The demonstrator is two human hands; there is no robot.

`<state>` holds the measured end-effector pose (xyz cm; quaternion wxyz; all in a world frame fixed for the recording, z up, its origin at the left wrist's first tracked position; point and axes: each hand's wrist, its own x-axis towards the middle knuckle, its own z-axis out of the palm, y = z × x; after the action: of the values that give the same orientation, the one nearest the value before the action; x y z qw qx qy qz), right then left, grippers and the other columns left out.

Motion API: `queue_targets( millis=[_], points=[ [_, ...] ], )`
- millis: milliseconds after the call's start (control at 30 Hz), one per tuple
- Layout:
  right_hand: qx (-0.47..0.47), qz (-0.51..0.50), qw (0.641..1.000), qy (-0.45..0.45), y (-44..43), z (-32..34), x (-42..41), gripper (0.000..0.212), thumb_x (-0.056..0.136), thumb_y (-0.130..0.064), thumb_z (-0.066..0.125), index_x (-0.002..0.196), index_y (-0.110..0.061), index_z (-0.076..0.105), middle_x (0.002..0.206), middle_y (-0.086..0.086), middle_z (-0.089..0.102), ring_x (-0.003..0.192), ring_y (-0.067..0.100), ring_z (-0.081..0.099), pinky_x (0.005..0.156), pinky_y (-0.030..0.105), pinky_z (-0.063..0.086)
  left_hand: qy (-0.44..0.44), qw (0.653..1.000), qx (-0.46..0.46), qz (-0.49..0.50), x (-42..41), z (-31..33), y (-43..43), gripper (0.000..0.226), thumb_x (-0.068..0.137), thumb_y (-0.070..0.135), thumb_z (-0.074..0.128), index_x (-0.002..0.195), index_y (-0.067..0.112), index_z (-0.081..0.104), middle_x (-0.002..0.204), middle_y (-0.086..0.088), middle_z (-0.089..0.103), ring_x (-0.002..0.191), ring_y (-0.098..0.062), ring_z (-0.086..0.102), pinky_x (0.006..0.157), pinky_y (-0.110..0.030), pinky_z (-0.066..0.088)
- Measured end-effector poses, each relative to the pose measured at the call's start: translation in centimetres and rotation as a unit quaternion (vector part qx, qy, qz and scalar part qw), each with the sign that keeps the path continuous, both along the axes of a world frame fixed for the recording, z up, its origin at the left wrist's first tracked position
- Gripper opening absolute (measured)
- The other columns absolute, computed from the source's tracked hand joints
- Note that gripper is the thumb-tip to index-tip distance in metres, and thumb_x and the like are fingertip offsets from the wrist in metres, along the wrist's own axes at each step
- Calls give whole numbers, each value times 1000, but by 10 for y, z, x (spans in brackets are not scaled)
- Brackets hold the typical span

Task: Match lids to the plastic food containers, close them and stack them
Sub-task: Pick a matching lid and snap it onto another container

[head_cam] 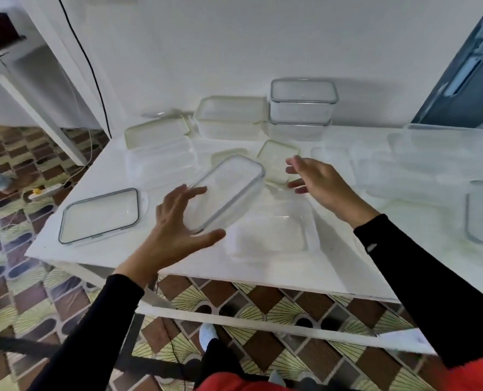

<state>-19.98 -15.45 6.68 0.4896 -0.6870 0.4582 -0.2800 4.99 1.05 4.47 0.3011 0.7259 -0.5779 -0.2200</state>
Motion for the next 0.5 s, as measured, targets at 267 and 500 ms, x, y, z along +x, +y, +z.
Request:
queue_targets(
  millis=[267, 500],
  points=[
    [13, -116, 992, 54, 54, -41, -49, 30, 85, -45, 70, 109, -27, 63, 88, 2, 61, 72, 12, 56, 65, 24, 43, -111, 950, 60, -286, -28, 0, -30, 95, 57, 63, 80, 136, 60, 27, 158, 21, -5, 146, -12, -2, 115, -45, 12],
    [110, -104, 989, -4, 64, -56, -48, 67, 81, -51, 72, 139, -30, 45, 120, 2, 53, 107, 16, 58, 92, 35, 53, -45, 983, 103, -145, -20, -20, -18, 123, 48, 81, 72, 146, 58, 1, 161, 14, -10, 150, -19, -2, 117, -45, 7]
  ],
)
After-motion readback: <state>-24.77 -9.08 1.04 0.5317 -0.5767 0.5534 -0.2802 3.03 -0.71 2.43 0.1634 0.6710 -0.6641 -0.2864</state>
